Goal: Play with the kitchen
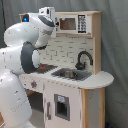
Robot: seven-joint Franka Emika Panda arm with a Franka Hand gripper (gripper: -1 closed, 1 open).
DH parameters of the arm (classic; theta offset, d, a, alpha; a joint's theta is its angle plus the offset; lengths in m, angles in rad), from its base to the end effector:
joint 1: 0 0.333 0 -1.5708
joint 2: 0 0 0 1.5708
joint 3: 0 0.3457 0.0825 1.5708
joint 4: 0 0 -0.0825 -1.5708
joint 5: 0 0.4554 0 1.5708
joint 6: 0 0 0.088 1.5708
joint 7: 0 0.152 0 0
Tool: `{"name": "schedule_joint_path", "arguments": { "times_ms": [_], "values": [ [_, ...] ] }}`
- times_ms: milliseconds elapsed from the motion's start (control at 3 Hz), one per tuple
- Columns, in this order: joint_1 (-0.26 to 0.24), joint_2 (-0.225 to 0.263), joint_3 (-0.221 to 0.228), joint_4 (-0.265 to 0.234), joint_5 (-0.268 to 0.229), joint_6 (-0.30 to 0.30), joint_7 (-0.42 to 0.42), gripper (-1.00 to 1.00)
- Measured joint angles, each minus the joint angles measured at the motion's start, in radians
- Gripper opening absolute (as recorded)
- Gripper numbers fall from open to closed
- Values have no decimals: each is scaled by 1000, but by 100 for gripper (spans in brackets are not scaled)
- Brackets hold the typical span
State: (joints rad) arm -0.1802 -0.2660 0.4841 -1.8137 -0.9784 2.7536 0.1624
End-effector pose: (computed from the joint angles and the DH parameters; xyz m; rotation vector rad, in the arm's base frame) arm 0.5818 0.2508 0.7745 1.8142 0.8875 1.4687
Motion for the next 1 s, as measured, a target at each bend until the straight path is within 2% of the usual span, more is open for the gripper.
{"name": "schedule_joint_path", "arguments": {
  "times_ms": [333,667,1000],
  "values": [
    [0,58,18,62,-38,-38,0,-100],
    [1,37,55,79,-64,-127,5,-100],
    [1,-45,64,36,-63,-196,24,-100]
  ]
}}
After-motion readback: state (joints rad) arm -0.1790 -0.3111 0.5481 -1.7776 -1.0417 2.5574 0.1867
